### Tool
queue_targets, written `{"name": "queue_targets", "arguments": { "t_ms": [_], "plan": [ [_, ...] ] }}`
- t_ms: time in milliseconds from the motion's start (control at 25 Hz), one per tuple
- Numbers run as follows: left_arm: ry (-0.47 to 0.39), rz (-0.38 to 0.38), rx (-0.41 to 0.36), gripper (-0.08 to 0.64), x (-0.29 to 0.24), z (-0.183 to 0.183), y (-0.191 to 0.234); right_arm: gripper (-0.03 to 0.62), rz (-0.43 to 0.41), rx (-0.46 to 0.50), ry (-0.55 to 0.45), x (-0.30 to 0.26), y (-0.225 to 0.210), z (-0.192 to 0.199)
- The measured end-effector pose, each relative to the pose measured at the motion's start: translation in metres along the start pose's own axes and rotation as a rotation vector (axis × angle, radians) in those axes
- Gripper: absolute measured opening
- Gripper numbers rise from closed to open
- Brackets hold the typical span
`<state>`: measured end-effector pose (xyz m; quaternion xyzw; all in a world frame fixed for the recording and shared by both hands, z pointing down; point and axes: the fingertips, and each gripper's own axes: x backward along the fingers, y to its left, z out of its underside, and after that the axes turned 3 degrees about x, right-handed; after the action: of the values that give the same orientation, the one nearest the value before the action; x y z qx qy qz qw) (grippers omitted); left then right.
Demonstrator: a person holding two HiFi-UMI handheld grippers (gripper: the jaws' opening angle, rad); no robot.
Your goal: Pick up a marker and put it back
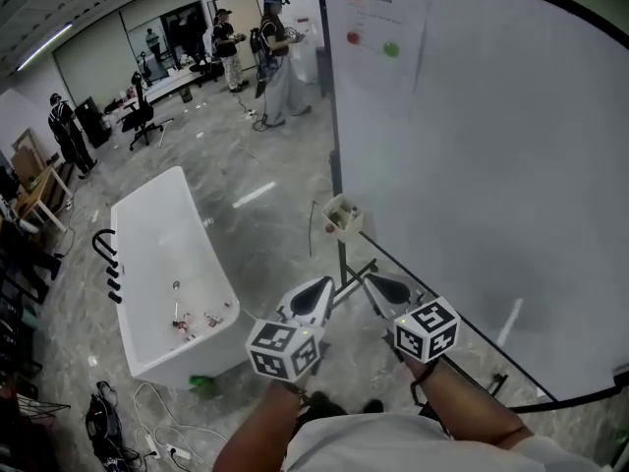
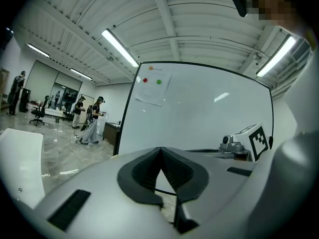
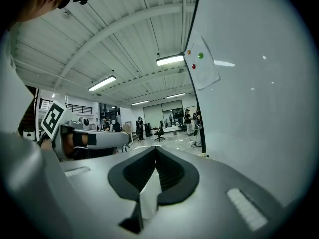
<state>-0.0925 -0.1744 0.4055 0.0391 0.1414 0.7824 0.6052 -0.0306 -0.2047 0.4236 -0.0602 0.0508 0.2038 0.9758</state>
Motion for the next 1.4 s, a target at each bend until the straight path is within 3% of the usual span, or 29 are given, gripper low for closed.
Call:
{"name": "queue_targets", "arguments": {
  "t_ms": [440, 760, 1120, 1400],
  "plan": [
    [0.094, 0.074, 0.029, 0.005, -0.145, 0.024, 0.091, 0.003, 0.082, -0.082, 0.056, -0.11, -0.126, 0.031],
    [0.207, 0.138, 0.042, 0.005, -0.23, 0.039, 0.181, 0.049, 0.177, -0.236, 0.149, -0.204, -0.204, 0.085],
    [0.351, 0.187, 0.088, 0.005, -0.283, 0.085, 0.254, 0.1, 0.26, -0.378, 0.237, -0.276, -0.265, 0.155],
    [0.4, 0.206, 0.101, 0.005, -0.296, 0.103, 0.275, 0.099, 0.296, -0.396, 0.226, -0.294, -0.279, 0.17]
  ]
}}
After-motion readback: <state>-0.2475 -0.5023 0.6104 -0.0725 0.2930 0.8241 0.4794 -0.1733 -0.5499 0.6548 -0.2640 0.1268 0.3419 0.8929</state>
